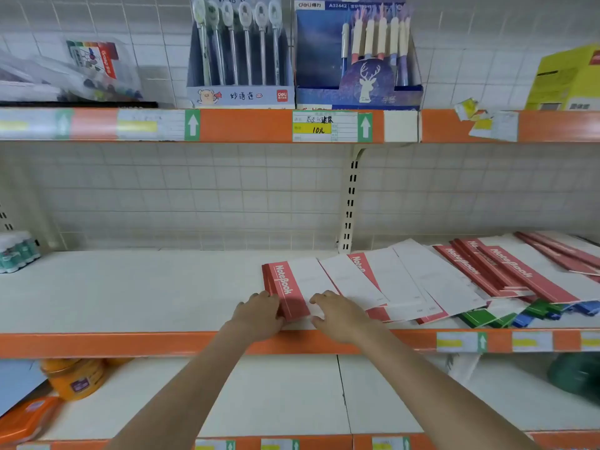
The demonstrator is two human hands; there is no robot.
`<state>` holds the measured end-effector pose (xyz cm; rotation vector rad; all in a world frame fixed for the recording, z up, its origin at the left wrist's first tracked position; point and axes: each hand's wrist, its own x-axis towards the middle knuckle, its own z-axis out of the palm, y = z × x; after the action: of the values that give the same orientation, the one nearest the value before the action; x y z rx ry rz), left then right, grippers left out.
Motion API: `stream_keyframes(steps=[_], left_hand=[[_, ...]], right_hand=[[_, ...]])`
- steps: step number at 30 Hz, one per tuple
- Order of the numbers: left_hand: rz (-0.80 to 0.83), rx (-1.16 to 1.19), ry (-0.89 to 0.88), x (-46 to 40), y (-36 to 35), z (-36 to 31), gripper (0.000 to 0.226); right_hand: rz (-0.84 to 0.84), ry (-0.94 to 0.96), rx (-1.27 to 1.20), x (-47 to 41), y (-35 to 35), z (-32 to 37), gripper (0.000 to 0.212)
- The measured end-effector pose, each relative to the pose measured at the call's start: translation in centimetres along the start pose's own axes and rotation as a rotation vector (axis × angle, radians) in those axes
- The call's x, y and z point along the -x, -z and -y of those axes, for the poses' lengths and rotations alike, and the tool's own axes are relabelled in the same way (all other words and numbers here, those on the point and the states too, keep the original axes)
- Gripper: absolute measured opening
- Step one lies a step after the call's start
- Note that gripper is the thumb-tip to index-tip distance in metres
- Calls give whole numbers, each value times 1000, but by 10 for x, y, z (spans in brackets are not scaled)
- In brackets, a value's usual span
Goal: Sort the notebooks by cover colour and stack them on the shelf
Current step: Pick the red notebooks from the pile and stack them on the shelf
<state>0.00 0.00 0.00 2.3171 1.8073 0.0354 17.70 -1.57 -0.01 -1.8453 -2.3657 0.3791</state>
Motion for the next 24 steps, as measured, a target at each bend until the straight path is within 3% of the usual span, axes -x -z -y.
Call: stream_keyframes(steps=[9, 15, 20, 24], left_hand=[[-160, -129, 211, -34, -26, 4, 32], [-218, -79, 181, -40, -35, 10, 27], [-231, 46, 213, -44, -34, 12, 26], [-258, 342, 311, -48, -31, 17, 28]], right_hand=[[-79, -54, 60, -47, -16, 21, 52], [-86, -82, 62, -60, -21, 32, 51], [-65, -34, 108, -67, -19, 44, 45], [-191, -64, 31, -70, -18, 43, 51]])
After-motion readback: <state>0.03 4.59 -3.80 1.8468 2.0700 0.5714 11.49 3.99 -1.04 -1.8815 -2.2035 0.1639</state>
